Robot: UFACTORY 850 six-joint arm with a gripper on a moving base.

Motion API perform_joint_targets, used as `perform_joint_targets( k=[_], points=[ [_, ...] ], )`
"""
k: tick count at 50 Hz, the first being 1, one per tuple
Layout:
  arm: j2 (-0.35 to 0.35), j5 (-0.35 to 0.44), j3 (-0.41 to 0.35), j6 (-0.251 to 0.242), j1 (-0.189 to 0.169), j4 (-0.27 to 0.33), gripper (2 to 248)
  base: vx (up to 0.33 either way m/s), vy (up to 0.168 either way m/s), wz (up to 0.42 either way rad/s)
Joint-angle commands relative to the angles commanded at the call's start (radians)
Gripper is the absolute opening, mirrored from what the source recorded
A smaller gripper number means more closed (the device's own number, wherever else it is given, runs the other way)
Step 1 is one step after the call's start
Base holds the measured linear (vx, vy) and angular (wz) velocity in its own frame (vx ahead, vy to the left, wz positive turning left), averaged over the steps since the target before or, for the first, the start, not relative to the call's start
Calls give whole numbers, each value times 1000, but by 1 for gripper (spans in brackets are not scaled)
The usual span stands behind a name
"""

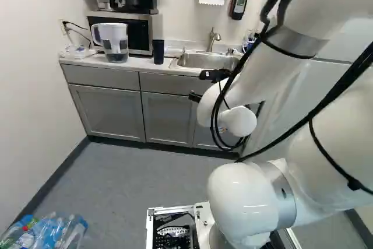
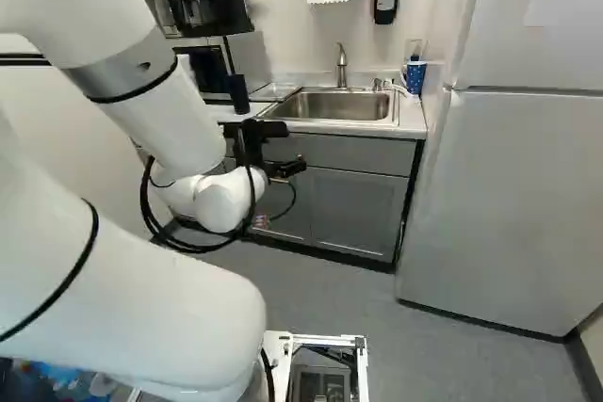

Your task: Rinse the cup and place it in the tray

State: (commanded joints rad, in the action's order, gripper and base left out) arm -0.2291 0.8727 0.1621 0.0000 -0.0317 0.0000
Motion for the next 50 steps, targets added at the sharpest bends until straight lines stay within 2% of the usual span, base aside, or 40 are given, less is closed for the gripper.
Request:
perform_joint_targets(
  k=[15, 50],
  points=[
    [35, 0, 69, 0, -28, 0, 247, 0, 0, 0],
    [55, 0, 174, 0, -66, 0, 247, 0, 0, 0]
  ],
)
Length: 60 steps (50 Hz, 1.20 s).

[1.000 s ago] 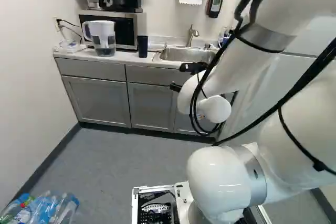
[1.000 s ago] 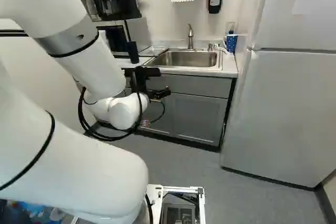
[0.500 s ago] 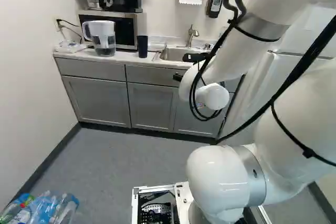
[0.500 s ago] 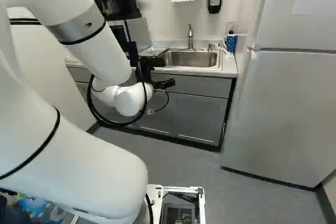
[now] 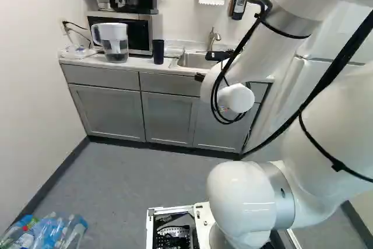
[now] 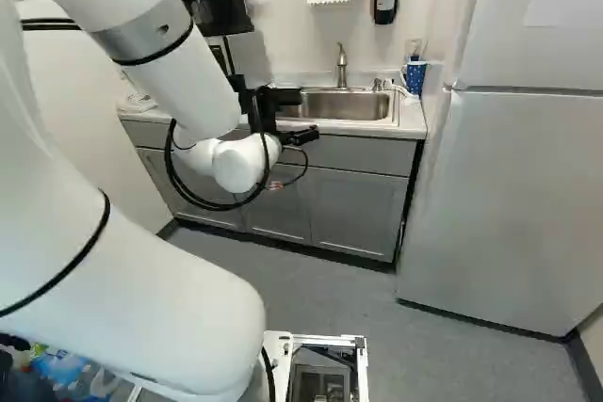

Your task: Rinse the cup and place it in the tray

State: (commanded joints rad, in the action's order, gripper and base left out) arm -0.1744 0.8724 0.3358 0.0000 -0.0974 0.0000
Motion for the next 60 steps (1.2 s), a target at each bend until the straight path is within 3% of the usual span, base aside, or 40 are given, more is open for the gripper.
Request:
perform_joint_targets(
  k=[60],
  points=[
    [29, -53, 167, 0, -36, 0, 247, 0, 0, 0]
  ],
)
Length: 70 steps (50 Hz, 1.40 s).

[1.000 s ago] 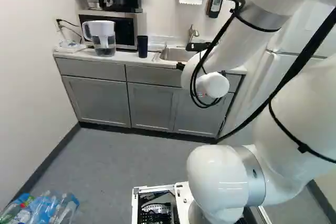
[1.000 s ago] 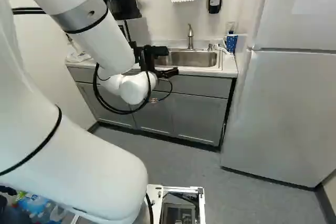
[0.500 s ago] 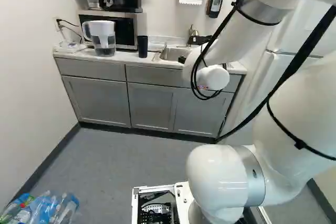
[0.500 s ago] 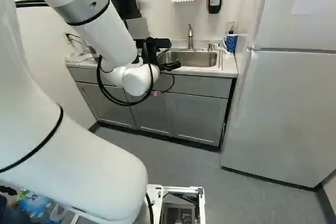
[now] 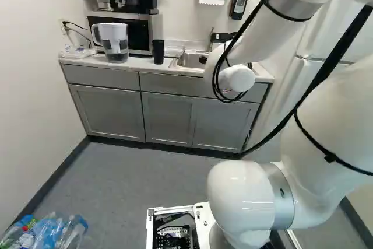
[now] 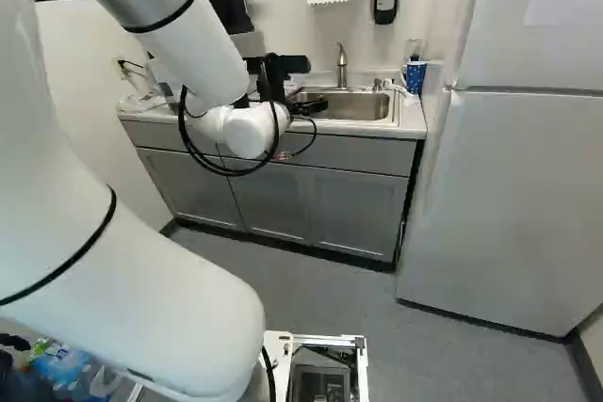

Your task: Rinse the cup and place it in the tray

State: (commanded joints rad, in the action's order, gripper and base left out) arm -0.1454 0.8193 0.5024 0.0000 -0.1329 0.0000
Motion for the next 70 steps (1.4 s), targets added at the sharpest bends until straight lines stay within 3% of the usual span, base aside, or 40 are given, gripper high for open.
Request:
perform_joint_targets(
  k=[70],
  points=[
    [-42, -169, 116, 0, 4, 0, 247, 0, 0, 0]
  ],
)
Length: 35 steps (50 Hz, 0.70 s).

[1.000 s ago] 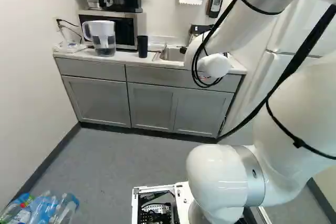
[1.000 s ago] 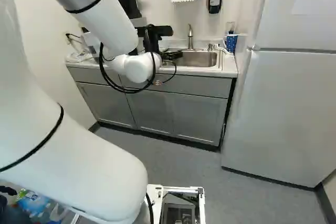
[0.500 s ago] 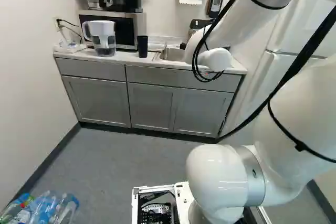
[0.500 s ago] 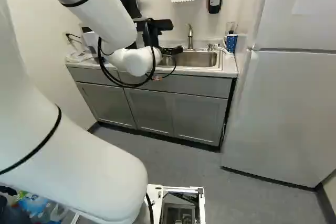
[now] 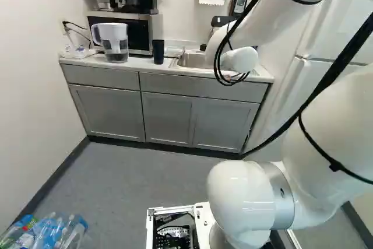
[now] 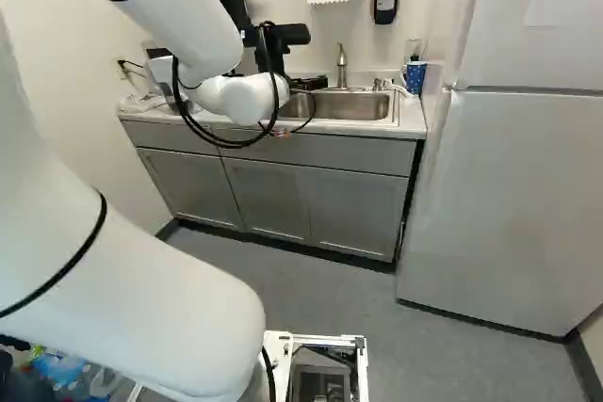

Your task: Rinse the cup and place it in the tray

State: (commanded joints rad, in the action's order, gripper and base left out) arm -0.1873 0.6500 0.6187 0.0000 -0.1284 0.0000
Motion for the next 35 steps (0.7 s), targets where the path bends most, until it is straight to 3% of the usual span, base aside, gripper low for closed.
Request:
perform_joint_targets(
  k=[35],
  points=[
    [-17, -88, 59, 0, 2, 0, 247, 0, 0, 0]
  ],
)
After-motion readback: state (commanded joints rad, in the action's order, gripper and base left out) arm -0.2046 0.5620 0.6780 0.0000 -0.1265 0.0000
